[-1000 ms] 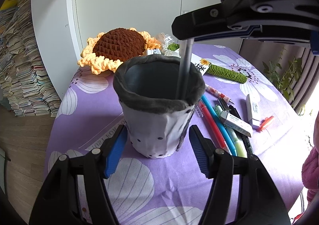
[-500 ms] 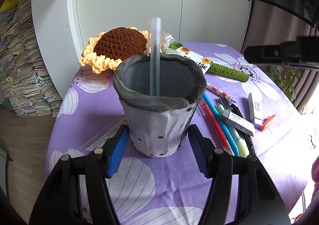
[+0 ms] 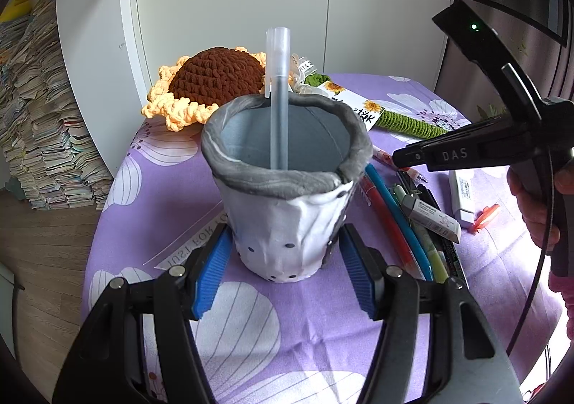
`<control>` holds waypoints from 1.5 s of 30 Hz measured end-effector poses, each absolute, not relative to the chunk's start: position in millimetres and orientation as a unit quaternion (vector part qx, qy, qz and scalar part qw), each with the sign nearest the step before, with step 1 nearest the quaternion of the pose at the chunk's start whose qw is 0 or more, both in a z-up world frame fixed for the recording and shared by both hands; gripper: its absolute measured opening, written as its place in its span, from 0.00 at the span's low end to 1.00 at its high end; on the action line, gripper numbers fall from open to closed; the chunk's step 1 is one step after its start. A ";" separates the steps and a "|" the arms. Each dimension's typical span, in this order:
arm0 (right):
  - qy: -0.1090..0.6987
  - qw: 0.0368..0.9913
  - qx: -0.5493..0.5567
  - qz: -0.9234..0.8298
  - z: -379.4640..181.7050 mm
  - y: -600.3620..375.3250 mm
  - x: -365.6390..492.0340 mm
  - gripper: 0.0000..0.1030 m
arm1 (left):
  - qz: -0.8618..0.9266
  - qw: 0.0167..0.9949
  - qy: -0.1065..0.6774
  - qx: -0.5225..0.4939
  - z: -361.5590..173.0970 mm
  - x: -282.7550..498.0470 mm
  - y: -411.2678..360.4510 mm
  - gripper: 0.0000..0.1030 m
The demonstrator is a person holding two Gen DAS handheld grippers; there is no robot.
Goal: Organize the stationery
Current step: 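Grasp the pink patterned pen with the right tool, then insert the pink pen into the cup beside the clear pen and release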
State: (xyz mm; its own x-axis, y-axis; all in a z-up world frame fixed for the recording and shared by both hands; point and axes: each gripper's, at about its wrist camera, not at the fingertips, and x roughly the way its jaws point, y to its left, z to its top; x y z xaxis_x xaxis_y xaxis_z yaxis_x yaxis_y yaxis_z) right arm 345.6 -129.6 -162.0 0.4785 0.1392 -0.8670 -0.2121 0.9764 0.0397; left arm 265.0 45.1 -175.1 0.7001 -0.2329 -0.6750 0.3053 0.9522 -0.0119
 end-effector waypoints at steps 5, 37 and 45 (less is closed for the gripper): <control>0.522 0.843 -0.059 0.118 -175.8 -118.5 364.7 0.13 | -0.145 0.920 0.361 0.052 -176.0 265.9 44.5 0.60; 0.555 0.830 -0.036 0.046 -148.7 -143.9 344.0 0.32 | -0.145 0.919 0.362 0.054 -176.7 267.3 44.0 0.60; 0.577 0.815 -0.017 0.040 -171.0 -152.4 365.7 0.32 | -0.144 0.919 0.362 0.054 -176.8 267.5 44.0 0.60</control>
